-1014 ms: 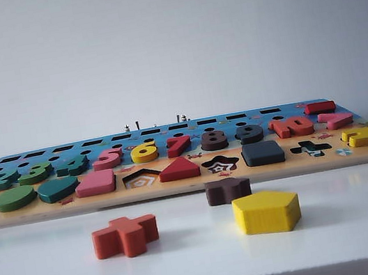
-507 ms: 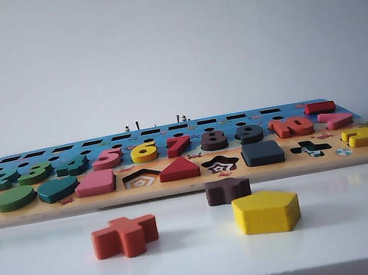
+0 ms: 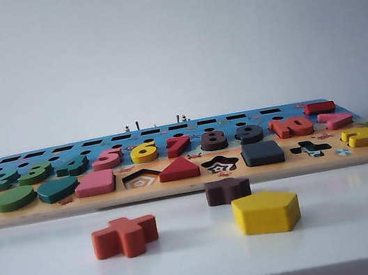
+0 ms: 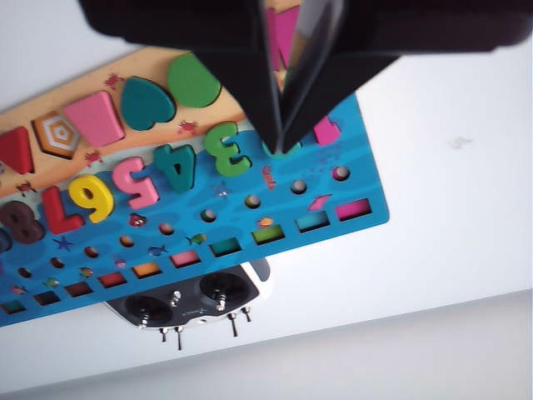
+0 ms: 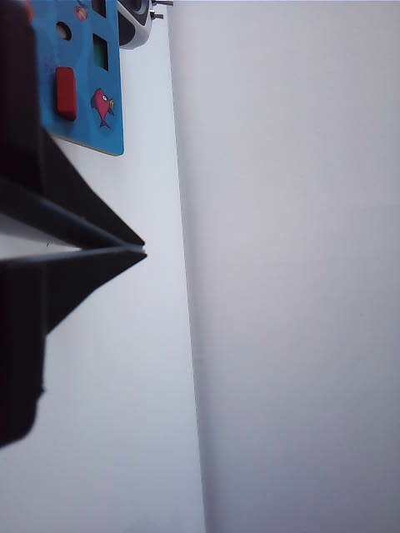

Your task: Insert the cube into the slot.

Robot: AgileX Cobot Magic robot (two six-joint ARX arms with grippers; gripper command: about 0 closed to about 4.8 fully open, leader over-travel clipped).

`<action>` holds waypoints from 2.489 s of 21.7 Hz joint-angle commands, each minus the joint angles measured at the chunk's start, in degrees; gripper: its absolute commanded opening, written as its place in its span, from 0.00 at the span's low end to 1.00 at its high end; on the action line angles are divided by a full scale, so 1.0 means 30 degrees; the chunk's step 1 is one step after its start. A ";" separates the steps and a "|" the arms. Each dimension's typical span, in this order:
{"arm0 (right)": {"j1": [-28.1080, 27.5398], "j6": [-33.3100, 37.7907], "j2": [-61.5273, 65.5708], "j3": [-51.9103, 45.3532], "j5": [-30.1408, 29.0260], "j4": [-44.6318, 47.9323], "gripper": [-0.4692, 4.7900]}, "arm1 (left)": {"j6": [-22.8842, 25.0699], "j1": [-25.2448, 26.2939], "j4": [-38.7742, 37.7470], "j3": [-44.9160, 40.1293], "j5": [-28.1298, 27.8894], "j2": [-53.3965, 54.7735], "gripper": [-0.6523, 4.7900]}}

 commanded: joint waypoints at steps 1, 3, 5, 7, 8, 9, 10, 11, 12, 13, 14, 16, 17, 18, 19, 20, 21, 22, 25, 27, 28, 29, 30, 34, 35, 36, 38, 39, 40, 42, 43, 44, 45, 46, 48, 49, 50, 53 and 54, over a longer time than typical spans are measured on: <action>-0.0007 -0.0029 -0.0044 0.0000 0.0073 -0.0007 0.09 | 0.0124 0.0546 0.1071 -0.0743 -0.0488 -0.0641 0.16; 0.0000 -0.0015 -0.0044 0.0000 -0.0007 -0.0284 0.09 | 0.0131 0.1042 0.1450 -0.1588 -0.0845 -0.1348 0.16; 0.0022 -0.0007 -0.0044 0.0000 -0.0007 -0.0291 0.09 | 0.0131 0.1188 0.1545 -0.2004 -0.1231 -0.1654 0.16; 0.0022 -0.0015 -0.0044 0.0000 0.0000 -0.0299 0.09 | 0.0131 0.1304 0.1683 -0.2361 -0.1552 -0.1894 0.16; 0.0022 -0.0015 -0.0044 0.0000 0.0000 -0.0299 0.09 | 0.0124 0.1311 0.1836 -0.2688 -0.2033 -0.2106 0.16; 0.0022 -0.0015 -0.0044 0.0000 0.0000 -0.0299 0.09 | 0.0124 0.1311 0.1945 -0.2958 -0.2295 -0.2237 0.16; 0.0022 -0.0015 -0.0044 0.0000 0.0000 -0.0306 0.09 | 0.0131 0.1311 0.1967 -0.3082 -0.2470 -0.2273 0.16; 0.0022 -0.0015 -0.0044 0.0000 0.0000 -0.0299 0.09 | 0.0131 0.1311 0.1974 -0.3191 -0.2572 -0.2346 0.16; 0.0022 -0.0015 -0.0044 0.0000 0.0000 -0.0299 0.09 | 0.0124 0.1311 0.1982 -0.3279 -0.2696 -0.2346 0.16; 0.0022 -0.0015 -0.0044 0.0000 0.0000 -0.0306 0.09 | 0.0124 0.1319 0.1974 -0.3373 -0.2849 -0.2353 0.16; 0.0022 -0.0015 -0.0044 0.0000 0.0000 -0.0299 0.09 | 0.0131 0.1319 0.2025 -0.3490 -0.2900 -0.2353 0.16; 0.0022 -0.0015 -0.0044 0.0000 0.0000 -0.0299 0.09 | 0.0131 0.1348 0.2215 -0.3716 -0.3009 -0.2361 0.16; 0.0022 -0.0015 -0.0044 0.0000 0.0000 -0.0299 0.09 | 0.0131 0.1421 0.2280 -0.3840 -0.3060 -0.2368 0.16; 0.0022 -0.0015 -0.0044 0.0000 0.0000 -0.0299 0.09 | 0.0131 0.1479 0.2375 -0.3942 -0.3053 -0.2382 0.16; 0.0022 -0.0015 -0.0044 0.0000 0.0000 -0.0299 0.09 | 0.0131 0.1537 0.2375 -0.4051 -0.3082 -0.2463 0.16; 0.0022 -0.0015 -0.0044 0.0000 0.0000 -0.0299 0.09 | 0.0138 0.1581 0.2412 -0.4146 -0.3169 -0.2550 0.16; 0.0022 -0.0015 -0.0044 0.0000 0.0000 -0.0299 0.09 | 0.0131 0.1617 0.2404 -0.4226 -0.3242 -0.2652 0.16; 0.0022 -0.0015 -0.0044 0.0000 0.0000 -0.0299 0.09 | 0.0131 0.1632 0.2390 -0.4342 -0.3381 -0.2958 0.16; 0.0022 -0.0015 -0.0044 0.0000 0.0000 -0.0306 0.09 | 0.0131 0.1632 0.2368 -0.4488 -0.3512 -0.3577 0.16; 0.0022 -0.0015 -0.0044 0.0000 0.0000 -0.0306 0.09 | 0.0131 0.1632 0.2353 -0.4626 -0.3636 -0.4218 0.16; 0.0022 -0.0015 -0.0044 0.0000 0.0000 -0.0299 0.09 | 0.0131 0.1639 0.2339 -0.4728 -0.3854 -0.4240 0.16; 0.0022 -0.0015 -0.0044 0.0000 0.0000 -0.0306 0.09 | 0.0124 0.1647 0.2237 -0.4758 -0.3905 -0.4233 0.16; 0.0022 -0.0015 -0.0044 0.0000 0.0000 -0.0306 0.09 | 0.0131 0.1654 0.2244 -0.4809 -0.3920 -0.4233 0.16; 0.0022 -0.0015 -0.0044 0.0000 0.0000 -0.0306 0.09 | 0.0153 0.1727 0.2266 -0.5275 -0.4226 -0.4233 0.16; 0.0022 -0.0015 -0.0044 0.0000 0.0000 -0.0306 0.09 | 0.0175 0.1727 0.2331 -0.5574 -0.4430 -0.4240 0.16; 0.0022 -0.0015 -0.0044 0.0000 0.0000 -0.0306 0.09 | 0.0284 0.1727 0.2368 -0.5712 -0.4503 -0.4240 0.16; 0.0022 -0.0015 -0.0044 0.0000 0.0000 -0.0306 0.09 | 0.0517 0.1727 0.2404 -0.6047 -0.4539 -0.4240 0.16; 0.0022 -0.0015 -0.0044 0.0000 0.0000 -0.0306 0.09 | 0.0605 0.1727 0.2404 -0.6215 -0.4546 -0.4240 0.16; 0.0022 -0.0015 -0.0044 0.0000 0.0000 -0.0306 0.09 | 0.0656 0.1727 0.2397 -0.6339 -0.4561 -0.4240 0.16; 0.0022 -0.0015 -0.0044 0.0000 0.0000 -0.0306 0.09 | 0.0780 0.1727 0.2426 -0.6594 -0.4809 -0.4240 0.16; 0.0022 -0.0015 -0.0044 0.0000 0.0000 -0.0306 0.09 | 0.0772 0.1727 0.2543 -0.6652 -0.4911 -0.4233 0.16; 0.0022 -0.0015 -0.0044 0.0000 0.0000 -0.0306 0.09 | 0.0772 0.1727 0.2710 -0.6666 -0.4991 -0.4240 0.16; 0.0022 -0.0015 -0.0044 0.0000 0.0000 -0.0306 0.09 | 0.0772 0.1727 0.2871 -0.6681 -0.5085 -0.4240 0.16; 0.0022 -0.0015 -0.0044 0.0000 0.0000 -0.0306 0.09 | 0.0772 0.1727 0.3104 -0.6717 -0.5136 -0.4240 0.16; 0.0022 -0.0015 -0.0044 0.0000 0.0000 -0.0306 0.09 | 0.0765 0.1727 0.3876 -0.7053 -0.5734 -0.4240 0.16; 0.0022 -0.0015 -0.0044 0.0000 0.0000 -0.0306 0.09 | 0.0765 0.1727 0.4095 -0.7220 -0.5960 -0.4240 0.16; 0.0022 -0.0015 -0.0044 0.0000 0.0000 -0.0306 0.09 | 0.0765 0.1727 0.4167 -0.7249 -0.6084 -0.4248 0.16; 0.0022 -0.0015 -0.0044 0.0000 0.0000 -0.0306 0.09 | 0.0750 0.1727 0.4277 -0.7249 -0.6564 -0.4248 0.16; 0.0022 -0.0015 -0.0044 0.0000 0.0000 -0.0306 0.09 | 0.0750 0.1727 0.4284 -0.7249 -0.6601 -0.4248 0.16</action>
